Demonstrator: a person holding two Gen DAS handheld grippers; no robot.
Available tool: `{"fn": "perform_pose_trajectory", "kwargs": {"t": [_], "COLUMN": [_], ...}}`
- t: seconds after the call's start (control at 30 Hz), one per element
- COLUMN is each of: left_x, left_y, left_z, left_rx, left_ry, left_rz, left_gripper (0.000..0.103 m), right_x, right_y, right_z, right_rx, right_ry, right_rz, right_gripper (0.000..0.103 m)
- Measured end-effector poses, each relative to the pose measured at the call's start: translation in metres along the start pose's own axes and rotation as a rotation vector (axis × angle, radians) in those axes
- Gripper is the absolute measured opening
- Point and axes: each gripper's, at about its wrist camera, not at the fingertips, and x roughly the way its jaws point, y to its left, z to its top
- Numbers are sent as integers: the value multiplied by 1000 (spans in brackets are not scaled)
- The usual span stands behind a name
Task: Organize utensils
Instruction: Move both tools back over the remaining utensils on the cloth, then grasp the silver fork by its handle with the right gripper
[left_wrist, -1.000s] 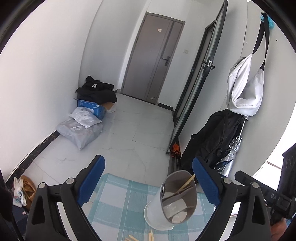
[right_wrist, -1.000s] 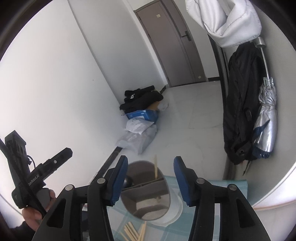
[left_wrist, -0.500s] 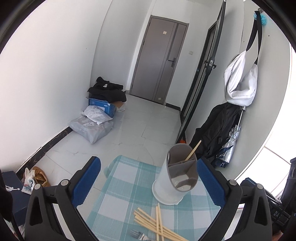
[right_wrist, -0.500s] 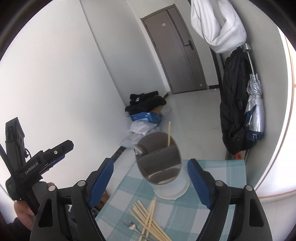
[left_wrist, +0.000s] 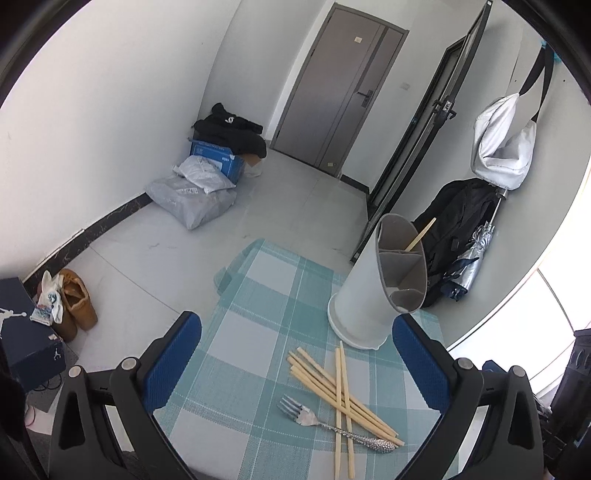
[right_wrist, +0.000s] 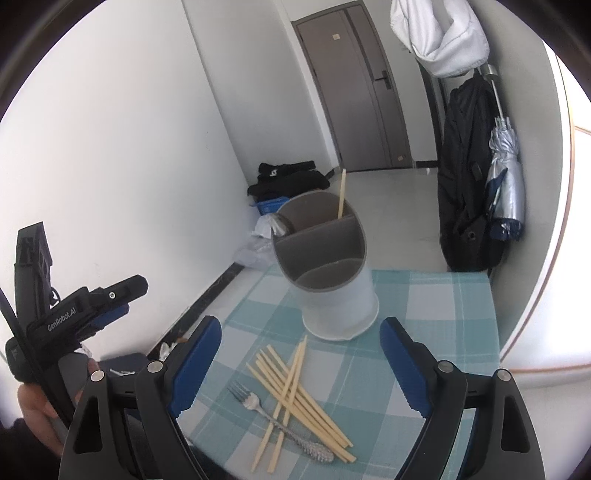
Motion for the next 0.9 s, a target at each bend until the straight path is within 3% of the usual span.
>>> {"fn": "perform_pose_trajectory", "kwargs": {"t": [0.17, 0.3, 0.43, 0.53, 0.73, 0.9], "left_x": [4, 5, 11, 10, 12, 12], "left_y": [10, 23, 40, 53, 77, 84], "left_z": [1, 7, 11, 16, 22, 24], "left_rx": [-40, -91, -158, -195, -282, -325], "left_ry": [33, 40, 70, 46, 63, 63], "left_rz": [-1, 4, -8, 23, -5, -18], "left_gripper": [102, 102, 102, 102, 102, 102], "right_x": [19, 42, 70, 93, 132, 161], "right_y": [11, 29, 47, 61, 83, 93], "right_z": [-18, -28, -42, -52, -61, -67], "right_rx": [-50, -144, -199, -244, -320, -406], "right_ry": [98, 175, 266, 327, 416, 496], "right_rz": [25, 39, 75, 88, 133, 108], "right_gripper": [87, 72, 67, 64, 61, 51]}}
